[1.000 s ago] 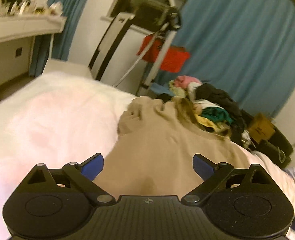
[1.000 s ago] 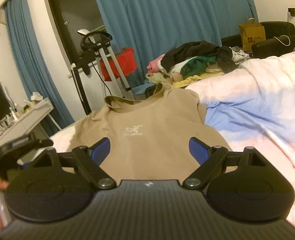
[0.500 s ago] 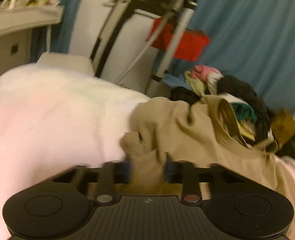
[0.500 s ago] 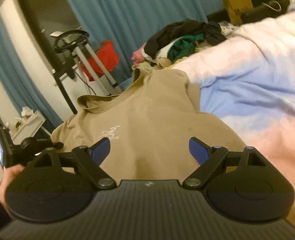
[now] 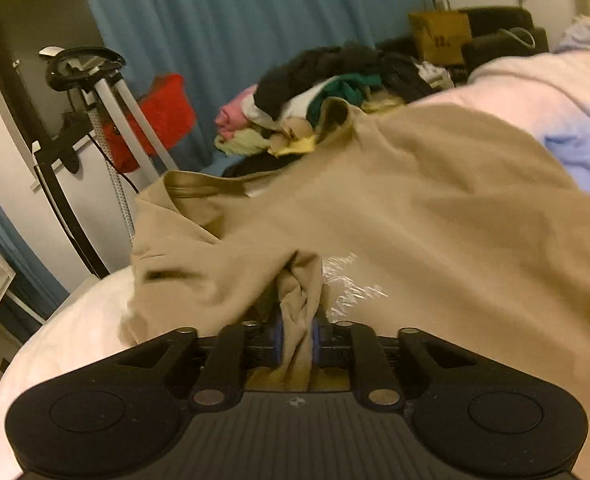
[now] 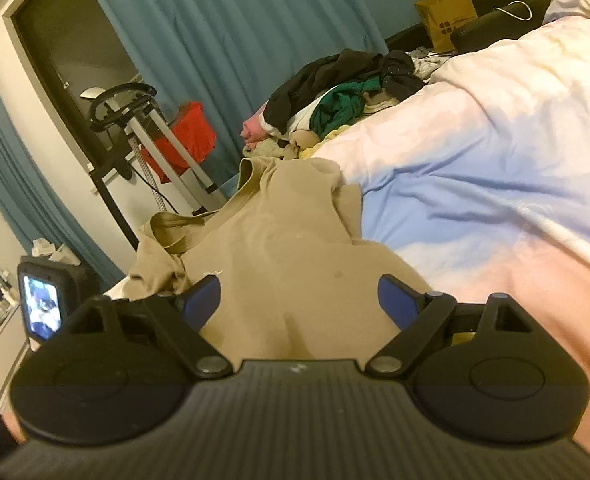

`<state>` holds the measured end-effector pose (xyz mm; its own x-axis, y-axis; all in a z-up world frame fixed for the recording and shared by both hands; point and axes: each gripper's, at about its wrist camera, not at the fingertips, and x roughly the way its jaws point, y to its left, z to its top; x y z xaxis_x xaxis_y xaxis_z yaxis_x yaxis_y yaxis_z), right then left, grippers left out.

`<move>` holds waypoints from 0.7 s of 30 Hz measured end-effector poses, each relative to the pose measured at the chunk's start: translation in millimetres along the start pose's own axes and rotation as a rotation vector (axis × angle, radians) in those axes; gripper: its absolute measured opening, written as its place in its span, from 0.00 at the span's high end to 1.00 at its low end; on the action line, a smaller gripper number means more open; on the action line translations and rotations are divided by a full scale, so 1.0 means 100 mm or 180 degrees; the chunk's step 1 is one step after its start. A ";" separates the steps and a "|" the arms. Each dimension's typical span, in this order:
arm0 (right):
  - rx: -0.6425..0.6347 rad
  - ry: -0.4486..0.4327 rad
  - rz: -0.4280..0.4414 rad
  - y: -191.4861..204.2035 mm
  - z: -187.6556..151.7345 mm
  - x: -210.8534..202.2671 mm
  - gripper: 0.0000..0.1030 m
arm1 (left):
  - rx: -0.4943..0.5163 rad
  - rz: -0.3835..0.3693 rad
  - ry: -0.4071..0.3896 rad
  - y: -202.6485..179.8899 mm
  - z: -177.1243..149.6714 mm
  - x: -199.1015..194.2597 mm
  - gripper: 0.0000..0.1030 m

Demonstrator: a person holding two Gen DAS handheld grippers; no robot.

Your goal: Fold clothes

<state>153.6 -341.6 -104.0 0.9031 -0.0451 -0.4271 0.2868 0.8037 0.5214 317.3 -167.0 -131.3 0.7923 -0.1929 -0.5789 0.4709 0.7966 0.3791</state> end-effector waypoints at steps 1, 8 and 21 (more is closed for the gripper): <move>0.0018 0.0005 0.0003 -0.01 0.00 0.00 0.16 | -0.0035 -0.0038 0.0000 0.01 -0.02 -0.04 0.70; 0.0093 0.0031 0.0064 -0.03 0.01 -0.02 0.16 | -0.1175 -0.0418 -0.0258 0.84 -0.16 -0.55 0.45; -0.0019 0.0155 -0.0033 -0.04 -0.12 0.14 0.16 | -0.2873 -0.0908 -0.0049 1.85 -0.42 0.25 0.47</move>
<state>160.8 -338.3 -120.9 0.8834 -0.0246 -0.4680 0.2940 0.8067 0.5126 407.6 -0.6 -106.0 0.7016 -0.4512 -0.5514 0.1746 0.8592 -0.4809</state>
